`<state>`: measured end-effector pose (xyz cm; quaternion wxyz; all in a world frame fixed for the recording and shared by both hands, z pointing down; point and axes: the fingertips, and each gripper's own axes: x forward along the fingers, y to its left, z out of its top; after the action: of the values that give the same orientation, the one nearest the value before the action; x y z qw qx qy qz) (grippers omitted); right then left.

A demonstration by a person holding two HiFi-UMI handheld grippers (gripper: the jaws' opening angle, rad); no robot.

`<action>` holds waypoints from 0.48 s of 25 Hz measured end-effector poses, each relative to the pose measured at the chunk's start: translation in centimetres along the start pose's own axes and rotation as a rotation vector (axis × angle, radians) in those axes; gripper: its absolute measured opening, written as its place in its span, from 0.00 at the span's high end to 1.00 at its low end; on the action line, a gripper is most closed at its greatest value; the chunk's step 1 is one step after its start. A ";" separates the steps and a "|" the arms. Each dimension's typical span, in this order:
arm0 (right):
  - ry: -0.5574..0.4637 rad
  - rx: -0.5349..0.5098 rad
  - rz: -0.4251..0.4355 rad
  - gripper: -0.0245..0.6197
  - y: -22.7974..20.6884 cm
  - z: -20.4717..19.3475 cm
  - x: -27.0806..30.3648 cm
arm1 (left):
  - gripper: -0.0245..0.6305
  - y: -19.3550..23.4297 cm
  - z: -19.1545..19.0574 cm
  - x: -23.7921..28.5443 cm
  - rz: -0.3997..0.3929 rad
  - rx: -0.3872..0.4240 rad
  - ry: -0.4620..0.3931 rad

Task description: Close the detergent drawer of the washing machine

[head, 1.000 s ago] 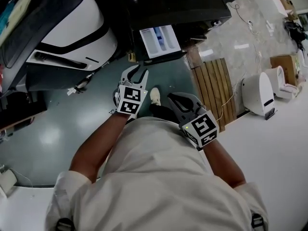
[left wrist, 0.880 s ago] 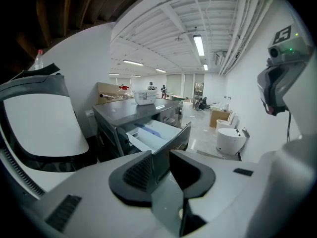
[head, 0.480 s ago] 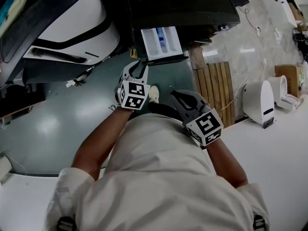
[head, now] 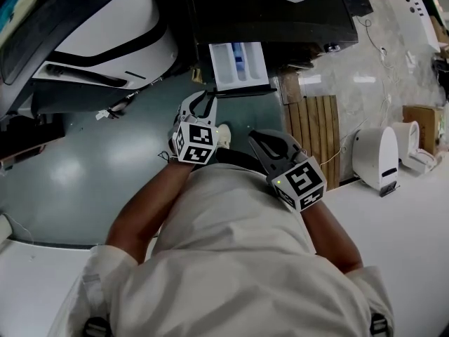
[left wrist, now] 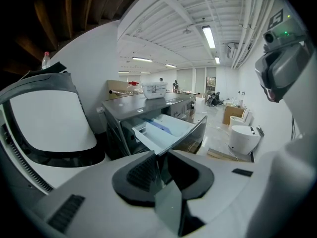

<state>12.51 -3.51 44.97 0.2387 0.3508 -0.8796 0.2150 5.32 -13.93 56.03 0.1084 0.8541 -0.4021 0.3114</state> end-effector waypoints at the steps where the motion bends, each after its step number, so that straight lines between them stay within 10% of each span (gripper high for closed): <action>1: 0.002 -0.002 0.005 0.93 -0.1 0.0 0.1 | 0.85 0.0 0.0 0.0 0.002 -0.001 0.001; 12: 0.013 -0.020 0.037 0.93 -1.1 0.5 0.7 | 0.86 0.9 0.5 0.5 0.054 -0.024 0.004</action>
<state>12.69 -4.83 45.22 0.2438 0.3306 -0.8866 0.2129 5.11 -15.01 55.89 0.1110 0.8410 -0.4286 0.3109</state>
